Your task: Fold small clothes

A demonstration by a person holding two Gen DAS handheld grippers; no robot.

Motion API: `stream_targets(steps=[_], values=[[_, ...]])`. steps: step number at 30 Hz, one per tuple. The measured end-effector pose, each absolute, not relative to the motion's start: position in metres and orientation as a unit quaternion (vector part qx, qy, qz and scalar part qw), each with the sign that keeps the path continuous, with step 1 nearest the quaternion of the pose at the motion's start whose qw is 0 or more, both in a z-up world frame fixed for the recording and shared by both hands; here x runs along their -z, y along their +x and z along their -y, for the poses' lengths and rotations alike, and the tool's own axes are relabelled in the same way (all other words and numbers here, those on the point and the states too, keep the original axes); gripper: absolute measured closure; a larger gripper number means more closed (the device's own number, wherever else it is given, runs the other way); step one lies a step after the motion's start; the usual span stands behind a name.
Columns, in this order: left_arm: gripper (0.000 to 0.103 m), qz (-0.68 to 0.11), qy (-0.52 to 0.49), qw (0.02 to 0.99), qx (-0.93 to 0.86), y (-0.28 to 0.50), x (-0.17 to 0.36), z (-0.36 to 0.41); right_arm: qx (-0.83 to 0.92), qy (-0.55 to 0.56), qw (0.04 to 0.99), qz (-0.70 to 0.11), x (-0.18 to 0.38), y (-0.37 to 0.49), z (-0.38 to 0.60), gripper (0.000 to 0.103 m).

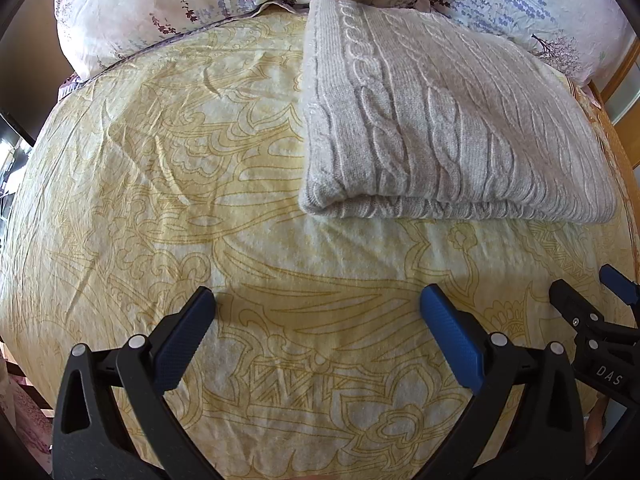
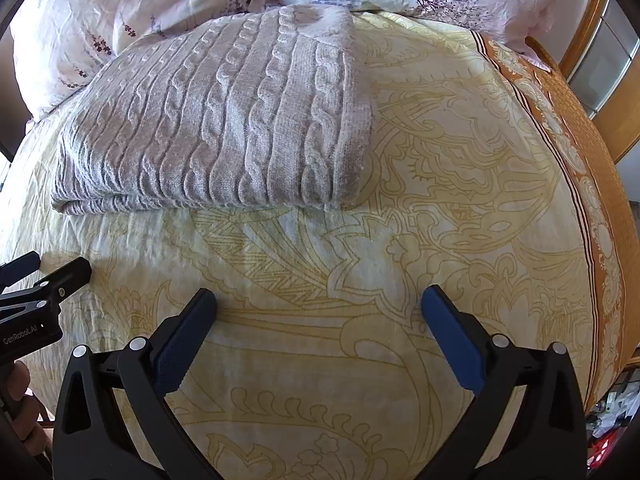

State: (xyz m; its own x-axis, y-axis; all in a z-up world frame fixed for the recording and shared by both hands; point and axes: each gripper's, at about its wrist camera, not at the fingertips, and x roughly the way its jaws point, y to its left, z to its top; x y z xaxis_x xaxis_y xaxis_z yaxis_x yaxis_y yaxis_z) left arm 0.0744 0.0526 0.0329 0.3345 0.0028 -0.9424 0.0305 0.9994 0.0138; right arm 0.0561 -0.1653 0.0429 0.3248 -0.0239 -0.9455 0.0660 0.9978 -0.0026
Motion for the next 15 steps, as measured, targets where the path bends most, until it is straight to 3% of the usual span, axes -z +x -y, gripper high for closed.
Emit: stream_targets(steps=[15], values=[[0.002, -0.577, 0.015, 0.817, 0.009, 0.0745, -0.0328, -0.0521, 0.025, 0.016, 0.819, -0.573, -0.0431, 0.0485, 0.1653, 0.001]])
